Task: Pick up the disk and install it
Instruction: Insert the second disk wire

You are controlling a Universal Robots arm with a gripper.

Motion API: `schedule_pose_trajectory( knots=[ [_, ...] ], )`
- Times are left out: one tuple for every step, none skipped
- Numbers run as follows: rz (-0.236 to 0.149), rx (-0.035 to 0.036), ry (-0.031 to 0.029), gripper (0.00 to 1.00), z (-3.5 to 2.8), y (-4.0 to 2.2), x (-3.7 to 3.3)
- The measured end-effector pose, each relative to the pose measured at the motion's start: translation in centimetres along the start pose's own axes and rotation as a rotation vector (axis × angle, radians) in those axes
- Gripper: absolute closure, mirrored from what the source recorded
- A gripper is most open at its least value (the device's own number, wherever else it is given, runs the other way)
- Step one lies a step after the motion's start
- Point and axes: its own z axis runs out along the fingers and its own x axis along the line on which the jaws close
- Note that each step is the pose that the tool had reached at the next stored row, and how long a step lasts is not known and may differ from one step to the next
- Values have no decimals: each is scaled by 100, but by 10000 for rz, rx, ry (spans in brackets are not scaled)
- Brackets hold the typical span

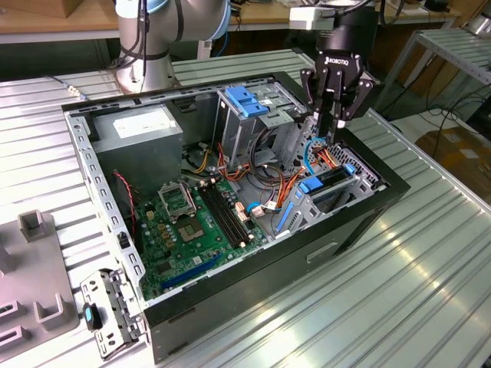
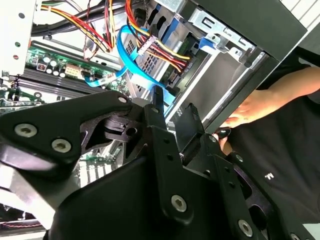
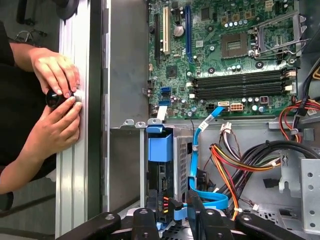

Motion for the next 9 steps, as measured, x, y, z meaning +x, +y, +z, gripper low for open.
schedule_pose_trajectory(
  knots=[
    [1, 0, 24, 64, 5, 0, -3],
    [3, 1, 41, 71, 11, -1, -5],
    [4, 1, 75, 78, 19, -1, -9],
    [5, 1, 93, 78, 23, -1, -10],
    [6, 2, 106, 78, 25, -1, -11],
    [7, 2, 126, 78, 29, -2, -13],
    [8, 2, 134, 78, 30, -2, -14],
    [8, 2, 137, 78, 31, -2, -14],
    [8, 2, 137, 78, 31, -2, -14]
  ],
)
